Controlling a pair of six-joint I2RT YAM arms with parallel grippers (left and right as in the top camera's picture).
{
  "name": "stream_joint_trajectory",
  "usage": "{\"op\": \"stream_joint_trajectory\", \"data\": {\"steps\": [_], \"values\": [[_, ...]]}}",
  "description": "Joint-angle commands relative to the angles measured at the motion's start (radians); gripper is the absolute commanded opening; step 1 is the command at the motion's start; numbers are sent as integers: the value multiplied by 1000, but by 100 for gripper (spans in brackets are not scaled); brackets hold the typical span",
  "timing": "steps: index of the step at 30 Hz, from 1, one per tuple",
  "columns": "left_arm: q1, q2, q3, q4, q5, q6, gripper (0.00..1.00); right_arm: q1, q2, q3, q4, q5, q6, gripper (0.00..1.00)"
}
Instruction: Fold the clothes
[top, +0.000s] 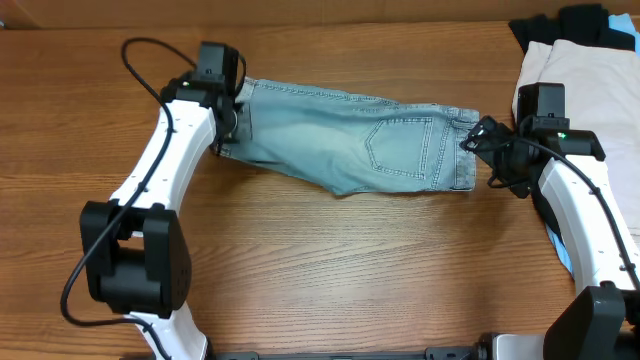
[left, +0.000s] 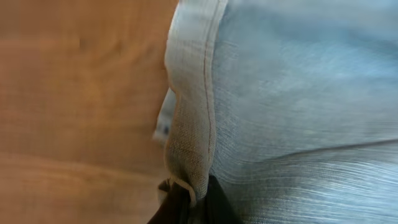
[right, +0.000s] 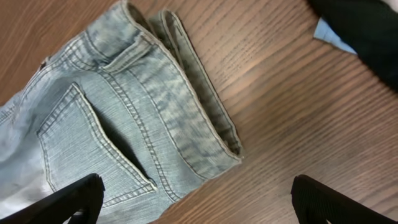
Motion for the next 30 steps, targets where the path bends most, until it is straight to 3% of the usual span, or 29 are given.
{"op": "stream_joint_trajectory", "data": {"steps": [1, 2, 4, 6, 7, 12, 16, 21, 27, 30], "values": [[13, 86, -39, -2, -82, -38, 4, 0, -9, 14, -1, -3, -32, 100], [13, 115, -42, 23, -95, -38, 4, 0, -9, 14, -1, -3, -32, 100], [13, 161, -43, 78, -124, -37, 19, 0, -8, 14, -1, -3, -32, 100], [13, 211, -43, 164, -150, -37, 52, 0, -8, 13, -1, -3, -32, 100], [12, 234, -43, 201, -149, -37, 79, 0, -8, 13, -1, -3, -32, 100], [12, 244, -36, 206, -150, -26, 99, 0, -8, 13, -8, -3, -50, 100], [12, 191, 42, 105, -153, -8, 100, 0, -8, 13, 0, -3, -50, 100], [10, 148, 180, 86, -141, 18, 100, 0, -8, 13, 2, -3, -50, 100], [7, 151, 241, 203, 23, 105, 100, 0, -8, 13, 4, -3, -50, 100], [7, 178, 241, 237, 40, 105, 91, 0, -8, 13, 4, -3, -50, 100]]}}
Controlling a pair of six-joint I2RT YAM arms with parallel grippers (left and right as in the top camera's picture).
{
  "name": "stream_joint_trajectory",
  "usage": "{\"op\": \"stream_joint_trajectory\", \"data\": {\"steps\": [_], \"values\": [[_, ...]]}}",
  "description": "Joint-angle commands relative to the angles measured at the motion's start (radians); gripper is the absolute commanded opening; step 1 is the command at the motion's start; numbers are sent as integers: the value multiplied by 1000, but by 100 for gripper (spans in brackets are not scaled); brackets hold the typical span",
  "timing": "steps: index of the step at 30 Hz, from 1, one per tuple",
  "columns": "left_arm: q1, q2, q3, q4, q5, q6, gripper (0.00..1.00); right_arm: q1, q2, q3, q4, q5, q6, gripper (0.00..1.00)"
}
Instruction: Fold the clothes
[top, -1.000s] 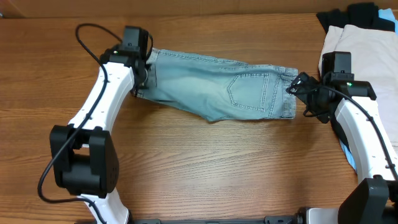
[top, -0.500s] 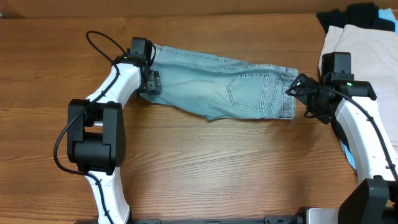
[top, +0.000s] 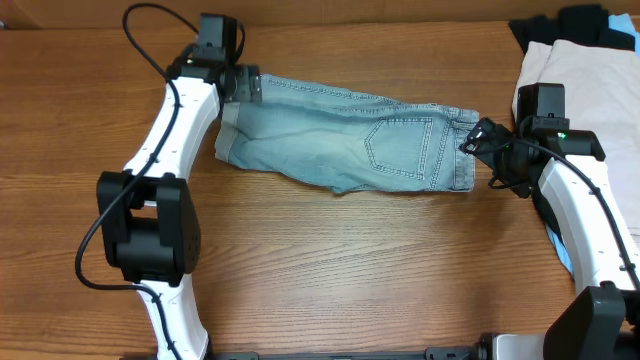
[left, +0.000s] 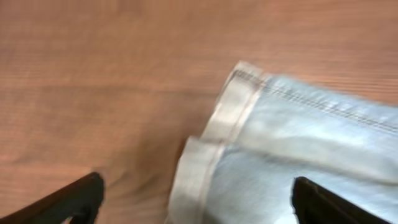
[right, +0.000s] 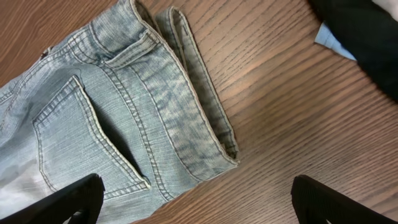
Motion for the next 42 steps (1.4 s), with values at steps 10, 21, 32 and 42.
{"op": "stream_joint_trajectory", "data": {"steps": [10, 21, 32, 42], "values": [[-5, 171, 16, 125, 75, 121, 94, 0, -8, 14, 10, -2, -8, 100], [-5, 224, 16, 225, 89, 119, 61, 0, -8, 14, 14, 5, -12, 100], [-26, 222, 115, 182, 89, 116, 4, 0, -8, 14, 25, 5, -12, 100], [-30, 222, 317, 111, 82, 116, 4, 0, -8, 14, 25, 5, -11, 100]]}}
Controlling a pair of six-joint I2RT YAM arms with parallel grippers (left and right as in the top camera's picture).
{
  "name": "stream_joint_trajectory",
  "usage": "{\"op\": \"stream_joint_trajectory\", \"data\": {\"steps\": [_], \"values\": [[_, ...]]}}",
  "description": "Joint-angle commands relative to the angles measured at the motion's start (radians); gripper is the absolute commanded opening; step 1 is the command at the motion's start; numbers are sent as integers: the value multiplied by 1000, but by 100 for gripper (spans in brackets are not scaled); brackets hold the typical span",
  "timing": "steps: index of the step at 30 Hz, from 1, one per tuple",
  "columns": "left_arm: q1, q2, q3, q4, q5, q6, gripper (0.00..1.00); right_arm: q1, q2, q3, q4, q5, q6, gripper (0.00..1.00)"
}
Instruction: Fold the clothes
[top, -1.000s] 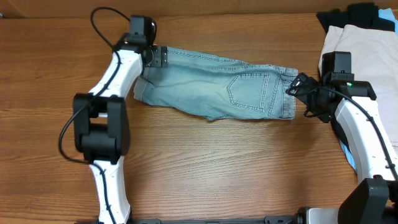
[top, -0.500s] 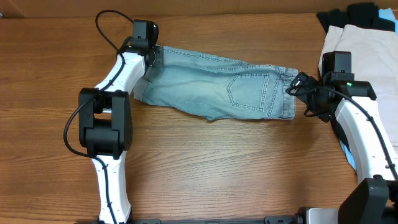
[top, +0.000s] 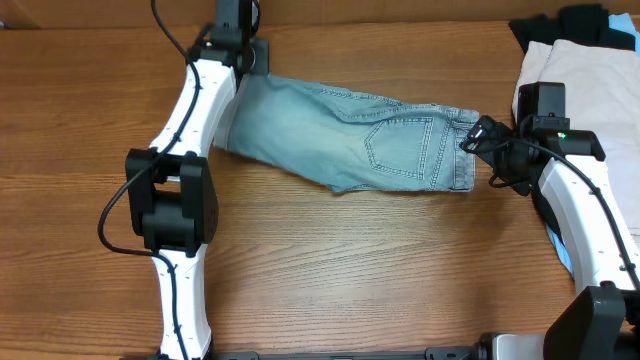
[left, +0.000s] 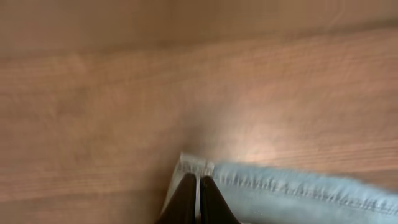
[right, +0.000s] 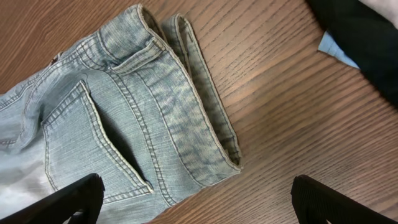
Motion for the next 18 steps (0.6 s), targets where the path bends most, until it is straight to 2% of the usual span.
{"op": "stream_joint_trajectory", "data": {"steps": [1, 7, 8, 9, 10, 11, 12, 18], "values": [[1, 6, 35, 22, 1, 3, 4, 0, -8, 14, 5, 4, -8, 100], [3, 79, 31, 23, -103, 4, 4, 0, -5, 13, 8, 5, -8, 100], [3, 90, 31, 23, -117, 4, 9, 0, -2, 13, 7, 6, -8, 100], [4, 109, 31, 15, -135, 4, 43, -1, 4, 13, 7, 6, -13, 100], [4, 114, 31, 10, -143, 3, 62, -1, 8, 13, 7, 6, -21, 100], [7, 115, 31, -21, -150, 0, 97, 0, 13, 13, 7, 6, -27, 100], [8, 115, 31, -30, -152, -6, 100, -1, 16, 13, 7, 6, -27, 100], [31, 86, 49, -226, -180, -112, 100, -1, 73, -2, 41, -8, -96, 100]]}}
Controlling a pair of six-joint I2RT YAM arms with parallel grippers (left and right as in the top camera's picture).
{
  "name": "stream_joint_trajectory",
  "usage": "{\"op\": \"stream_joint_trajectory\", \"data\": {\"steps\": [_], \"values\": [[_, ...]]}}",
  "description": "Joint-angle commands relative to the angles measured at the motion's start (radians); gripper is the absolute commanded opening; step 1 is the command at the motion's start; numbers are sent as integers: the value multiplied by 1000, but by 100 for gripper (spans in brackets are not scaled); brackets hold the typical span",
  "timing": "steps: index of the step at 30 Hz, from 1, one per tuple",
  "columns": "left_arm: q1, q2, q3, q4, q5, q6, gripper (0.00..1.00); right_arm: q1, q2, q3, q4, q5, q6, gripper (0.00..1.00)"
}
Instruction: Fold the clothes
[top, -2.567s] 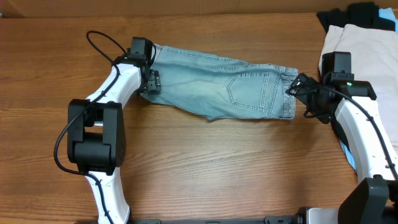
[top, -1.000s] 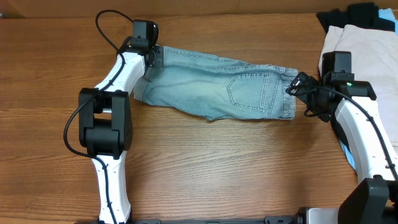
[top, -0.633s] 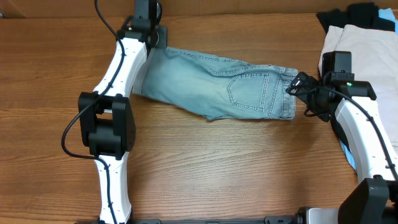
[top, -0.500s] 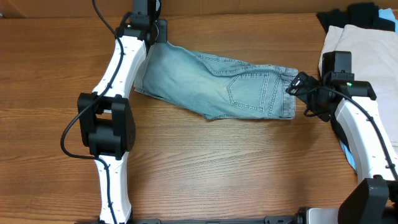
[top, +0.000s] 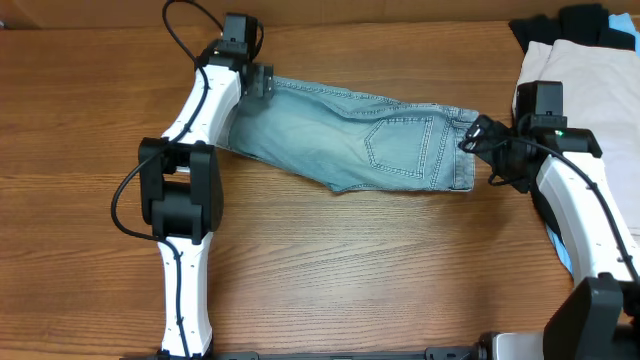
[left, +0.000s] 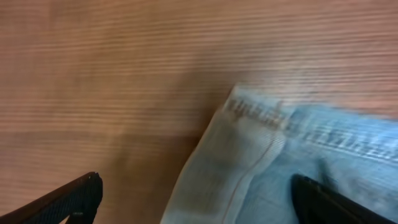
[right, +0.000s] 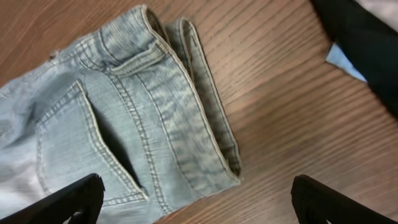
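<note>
Light blue denim shorts (top: 350, 135) lie flat across the middle of the table, back pocket up, with the leg hem on the left and the waistband on the right. My left gripper (top: 262, 82) hangs open over the far corner of the hem (left: 249, 140); its fingertips (left: 71, 199) stand wide apart with nothing between them. My right gripper (top: 482, 135) is open too, just above the waistband end (right: 205, 124), not touching it.
A pile of other clothes lies at the right edge: a pale beige garment (top: 585, 75), a black one (top: 570, 25) at the back corner, and a bit of light blue (top: 560, 250) beside my right arm. The black cloth (right: 367, 43) also appears in the right wrist view.
My left gripper was shut at the far corner of the hem; now it is open above that corner, slightly nearer. The right gripper has stayed still.
At first my left gripper was shut on the hem at the shorts' left edge. Then it stood open near the hem's far corner. Then it was shut at that corner near the table's back, and now it is open. The right gripper has stayed open by the waistband.
</note>
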Motion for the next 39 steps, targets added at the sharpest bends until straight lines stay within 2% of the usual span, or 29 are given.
{"op": "stream_joint_trajectory", "data": {"steps": [1, 5, 7, 9, 10, 12, 13, 15, 17, 26, 33, 39], "values": [[18, -40, 35, -119, -21, -74, 100, -1, 59, -2, 14, -13, -63, 100], [19, -92, 41, -241, 78, -73, 100, 0, 149, -2, 49, -86, -89, 100], [16, -105, 41, -252, 156, -41, 96, 0, 171, -2, 70, -127, -88, 100], [12, -106, 40, -255, 234, -3, 86, 0, 174, -2, 84, -146, -87, 100], [10, -102, 40, -255, 251, 6, 78, 0, 173, -2, 87, -150, -87, 100], [9, -89, 35, -256, 253, 18, 38, 0, 172, 1, 91, -152, -88, 100], [10, -85, 32, -257, 251, 17, 27, 0, 172, 1, 90, -152, -88, 100], [11, -73, 30, -271, 236, 16, 13, -1, 172, 1, 89, -152, -87, 100], [14, -59, 29, -290, 231, 16, 5, -1, 172, 1, 89, -152, -87, 100], [19, -13, 27, -384, 200, 8, 4, 0, 172, 1, 66, -156, -87, 100], [41, -4, 24, -510, 126, -106, 7, 0, 172, 1, 59, -183, -87, 100], [60, -4, -9, -518, 129, -121, 9, 0, 172, 1, 55, -200, -88, 100]]}}
